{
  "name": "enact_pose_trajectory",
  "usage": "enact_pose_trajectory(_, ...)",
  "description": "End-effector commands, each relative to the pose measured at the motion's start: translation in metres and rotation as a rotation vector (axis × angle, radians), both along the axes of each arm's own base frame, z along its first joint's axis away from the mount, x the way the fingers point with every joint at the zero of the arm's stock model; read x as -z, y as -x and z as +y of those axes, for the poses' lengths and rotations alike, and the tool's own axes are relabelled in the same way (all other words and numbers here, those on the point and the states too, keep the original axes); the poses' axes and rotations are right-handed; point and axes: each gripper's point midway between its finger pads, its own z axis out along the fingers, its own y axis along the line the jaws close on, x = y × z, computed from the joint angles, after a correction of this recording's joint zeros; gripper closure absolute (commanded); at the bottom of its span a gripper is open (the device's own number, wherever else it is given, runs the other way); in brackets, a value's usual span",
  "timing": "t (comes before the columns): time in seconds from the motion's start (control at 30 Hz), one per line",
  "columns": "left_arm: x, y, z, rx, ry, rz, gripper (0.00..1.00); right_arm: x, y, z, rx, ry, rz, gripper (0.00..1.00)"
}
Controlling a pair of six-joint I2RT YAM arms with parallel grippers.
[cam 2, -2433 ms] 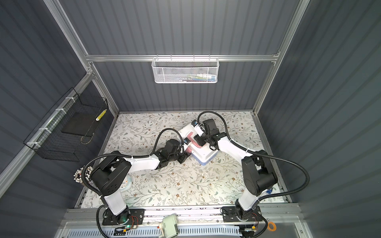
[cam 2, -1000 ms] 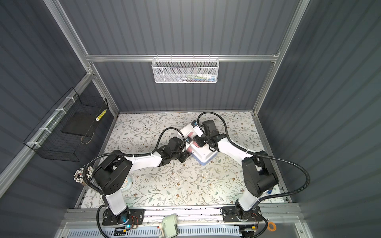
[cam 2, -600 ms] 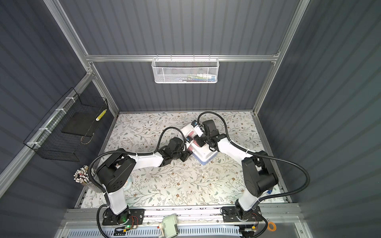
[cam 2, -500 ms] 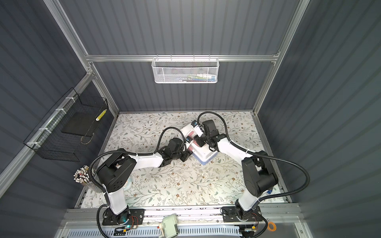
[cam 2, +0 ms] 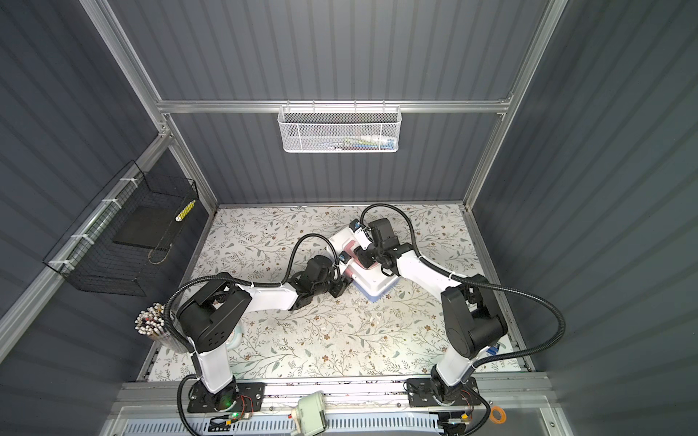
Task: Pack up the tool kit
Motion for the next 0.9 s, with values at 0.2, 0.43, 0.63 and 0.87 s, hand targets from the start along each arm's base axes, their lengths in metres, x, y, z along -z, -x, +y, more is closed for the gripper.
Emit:
enact_pose_trajectory(0.2,-0.046,-0.005,-0.002,-0.011,0.079,-0.106,0.35,0.141,0.146,-0.058,0.034,0.294,0.717,0.55)
enact_pose_trajectory(0.43,-0.043,0.006,0.013,-0.021,0.046,-0.087,0.33,0.142,0.144,-0.058,0.041,0.297,0.718,0.54)
enact_pose_trajectory(0.63,-0.037,0.008,0.030,-0.078,0.012,-0.086,0.35,0.142,0.145,-0.058,0.044,0.299,0.722,0.54)
enact_pose_trajectory(0.87,-0.024,-0.001,0.031,-0.109,-0.028,-0.066,0.42,0.140,0.144,-0.060,0.049,0.312,0.719,0.53)
